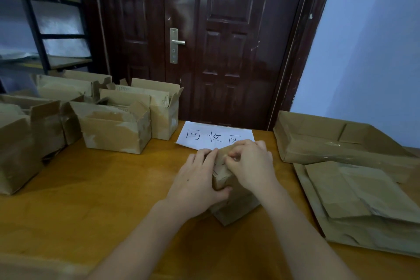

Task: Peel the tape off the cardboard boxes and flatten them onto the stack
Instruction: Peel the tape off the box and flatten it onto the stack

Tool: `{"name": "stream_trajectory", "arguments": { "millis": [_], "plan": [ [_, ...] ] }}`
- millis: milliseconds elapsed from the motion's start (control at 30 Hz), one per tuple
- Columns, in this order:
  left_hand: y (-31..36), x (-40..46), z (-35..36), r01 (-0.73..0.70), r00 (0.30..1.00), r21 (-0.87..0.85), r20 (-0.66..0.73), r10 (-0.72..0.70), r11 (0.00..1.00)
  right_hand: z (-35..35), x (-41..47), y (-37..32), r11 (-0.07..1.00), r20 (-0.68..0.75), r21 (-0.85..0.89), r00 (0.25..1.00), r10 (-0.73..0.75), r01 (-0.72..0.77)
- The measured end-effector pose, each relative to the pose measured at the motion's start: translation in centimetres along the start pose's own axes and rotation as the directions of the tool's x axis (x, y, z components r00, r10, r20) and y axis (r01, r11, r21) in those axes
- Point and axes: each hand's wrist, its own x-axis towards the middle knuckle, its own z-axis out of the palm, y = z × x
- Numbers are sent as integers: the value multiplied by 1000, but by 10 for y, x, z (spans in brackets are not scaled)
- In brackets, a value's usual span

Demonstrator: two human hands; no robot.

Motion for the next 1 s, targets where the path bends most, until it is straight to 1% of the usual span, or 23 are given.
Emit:
{"name": "stream_trajectory", "arguments": {
  "millis": [67,133,200,233,300,333,367,400,433,467,500,533,567,633,733,800,867,900,1000],
  "plan": [
    [-2,1,-3,-10,1000,13,18,10,1000,1,5,-1,999,-54,-54,998,-13,10],
    [-4,4,-8,-27,998,35,60,25,999,-7,11,3,999,-99,-19,995,33,-35],
    [-5,10,-15,-32,992,65,121,24,997,-14,13,11,1000,-116,-7,993,10,-11],
    [-4,14,-19,-32,988,92,150,17,995,-16,13,12,999,-97,-11,994,-41,40],
    [1,24,-28,-39,981,171,195,5,985,-15,8,8,990,-3,-2,990,-138,138],
    [5,29,-33,-50,978,221,209,3,974,-12,4,4,985,55,4,984,-171,171],
    [9,33,-36,-66,975,277,220,3,959,-10,2,2,984,83,26,981,-175,174],
    [14,36,-39,-81,972,334,236,0,939,-9,1,3,988,71,75,988,-138,133],
    [18,38,-41,-88,965,380,261,-15,921,-9,2,4,988,40,138,997,-71,64],
    [21,40,-42,-89,955,415,293,-40,906,-9,4,9,987,1,158,1000,-10,10],
    [25,41,-43,-91,945,442,322,-63,892,-9,5,14,992,-27,122,999,22,-18],
    [28,43,-42,-91,937,463,339,-82,882,-10,5,17,999,-25,35,999,35,-34],
    [32,45,-41,-85,931,471,351,-98,878,-9,5,19,999,-3,-21,999,43,-43],
    [40,47,-37,-50,923,447,363,-130,893,-8,6,19,998,31,-10,997,64,-64],
    [43,46,-29,27,922,382,349,-171,924,-5,10,24,995,-68,-69,996,65,-70],
    [39,47,-31,19,922,387,351,-166,922,-12,15,31,992,-130,-79,988,83,-94],
    [36,50,-34,-6,911,390,382,-156,921,-19,17,38,993,-159,-70,984,83,-95],
    [35,51,-35,-14,905,396,396,-157,918,-19,17,38,995,-160,-71,985,62,-74],
    [41,59,-34,-24,890,426,421,-175,904,-10,9,31,997,-114,-23,991,-72,70]
  ]
}}
